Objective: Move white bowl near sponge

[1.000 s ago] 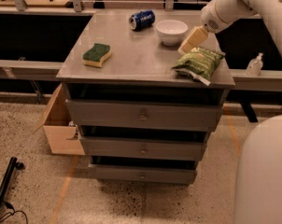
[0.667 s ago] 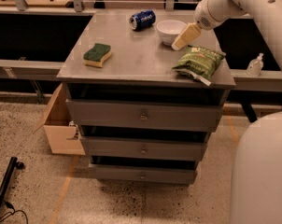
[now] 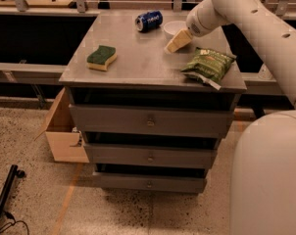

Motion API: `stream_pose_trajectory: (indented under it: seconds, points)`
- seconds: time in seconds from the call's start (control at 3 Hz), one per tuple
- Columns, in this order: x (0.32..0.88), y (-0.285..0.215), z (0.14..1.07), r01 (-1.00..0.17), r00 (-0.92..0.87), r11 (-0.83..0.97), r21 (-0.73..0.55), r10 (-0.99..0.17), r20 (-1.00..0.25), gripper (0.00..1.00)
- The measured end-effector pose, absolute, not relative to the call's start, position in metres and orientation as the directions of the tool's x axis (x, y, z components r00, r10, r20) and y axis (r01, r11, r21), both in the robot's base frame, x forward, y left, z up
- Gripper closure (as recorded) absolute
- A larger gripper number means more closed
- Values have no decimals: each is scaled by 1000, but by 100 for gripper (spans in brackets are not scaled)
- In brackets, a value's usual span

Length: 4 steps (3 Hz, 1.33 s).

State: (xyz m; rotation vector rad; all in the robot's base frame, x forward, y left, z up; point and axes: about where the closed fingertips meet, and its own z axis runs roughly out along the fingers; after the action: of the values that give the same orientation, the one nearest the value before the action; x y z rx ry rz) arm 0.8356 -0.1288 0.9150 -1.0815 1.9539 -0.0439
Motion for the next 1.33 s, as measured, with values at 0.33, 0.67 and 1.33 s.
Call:
stream_pose_trajectory:
  seconds: [0.33,0.67,1.33]
  points:
    - [848,-111,904,-648,-278,670,-362,-650,-707,15]
    - [858,-97,901,-636,-288,688,-348,-631,-721,35]
    - [862,-88,890,-641,-316,694,-327,-627,-712,56]
